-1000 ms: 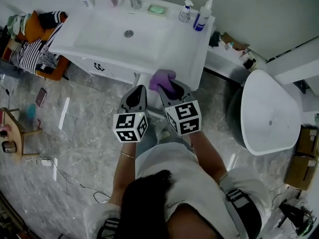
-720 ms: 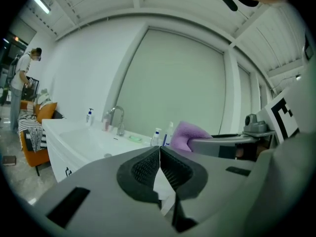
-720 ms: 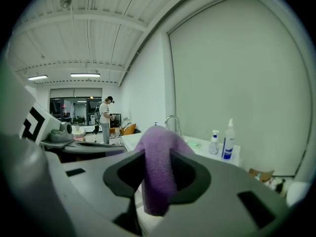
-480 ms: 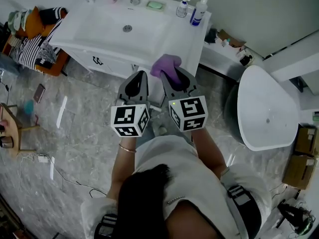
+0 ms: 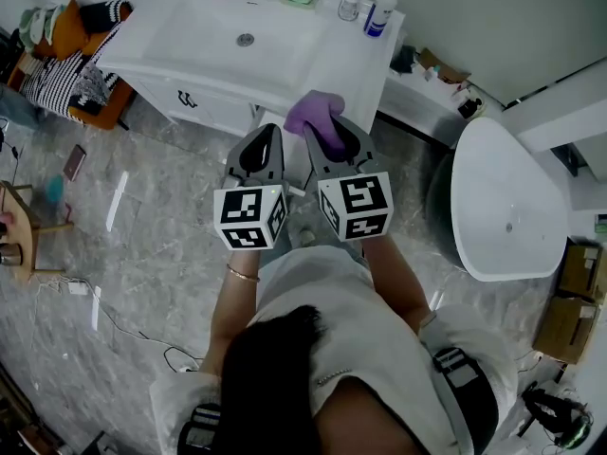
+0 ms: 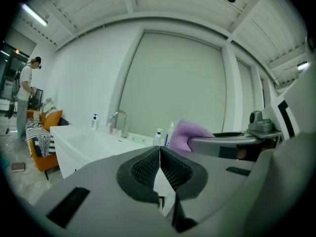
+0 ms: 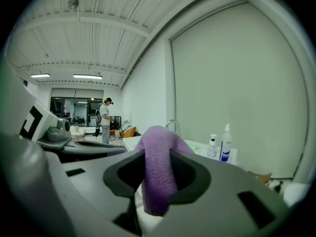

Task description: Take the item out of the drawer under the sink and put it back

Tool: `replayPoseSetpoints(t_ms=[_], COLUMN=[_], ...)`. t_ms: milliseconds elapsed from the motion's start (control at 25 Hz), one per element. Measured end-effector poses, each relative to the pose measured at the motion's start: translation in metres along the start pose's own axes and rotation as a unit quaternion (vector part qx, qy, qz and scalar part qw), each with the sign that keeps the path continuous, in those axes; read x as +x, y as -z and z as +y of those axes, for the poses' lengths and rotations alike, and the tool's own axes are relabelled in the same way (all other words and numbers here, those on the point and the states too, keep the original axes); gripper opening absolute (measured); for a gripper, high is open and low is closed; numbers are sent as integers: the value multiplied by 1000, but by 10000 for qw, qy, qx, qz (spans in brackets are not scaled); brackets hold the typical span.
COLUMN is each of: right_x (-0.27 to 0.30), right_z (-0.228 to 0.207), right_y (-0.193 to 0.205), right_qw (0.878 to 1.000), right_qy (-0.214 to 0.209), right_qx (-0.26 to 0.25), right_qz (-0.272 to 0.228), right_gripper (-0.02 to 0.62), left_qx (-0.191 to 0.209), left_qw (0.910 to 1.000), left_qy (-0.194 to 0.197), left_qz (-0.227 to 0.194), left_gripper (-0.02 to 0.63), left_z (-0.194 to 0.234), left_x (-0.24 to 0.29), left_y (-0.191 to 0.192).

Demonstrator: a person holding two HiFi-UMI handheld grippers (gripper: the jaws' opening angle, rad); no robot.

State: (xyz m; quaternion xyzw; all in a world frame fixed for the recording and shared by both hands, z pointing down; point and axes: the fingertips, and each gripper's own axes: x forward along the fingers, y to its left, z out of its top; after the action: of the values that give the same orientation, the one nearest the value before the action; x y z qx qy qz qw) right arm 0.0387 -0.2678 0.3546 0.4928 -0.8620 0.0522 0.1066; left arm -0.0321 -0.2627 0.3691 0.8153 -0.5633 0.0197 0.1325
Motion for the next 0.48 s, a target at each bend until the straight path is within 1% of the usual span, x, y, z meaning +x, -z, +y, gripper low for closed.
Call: replayPoseSetpoints(t_ms=[160,320,480], right_x=[-5,-8,-10], right_z=[3,4,7], right_y=[5,11,13], right_qw=[10000,9999,9999], right_qy=[-18,-85,-101], right_qx=[-30,102,-45], right_qz=[40,79,112], right_gripper=[126,126,126], left_qx=[6,88,40], left_qw=[10000,9999,9999], left_qy=[-42,-55,-33], left_qz=[23,76,127], left_gripper=[5,5,5], left_z=[-4,-11,-15], left_x=[-6,-9,-11], left_y=[6,12,17])
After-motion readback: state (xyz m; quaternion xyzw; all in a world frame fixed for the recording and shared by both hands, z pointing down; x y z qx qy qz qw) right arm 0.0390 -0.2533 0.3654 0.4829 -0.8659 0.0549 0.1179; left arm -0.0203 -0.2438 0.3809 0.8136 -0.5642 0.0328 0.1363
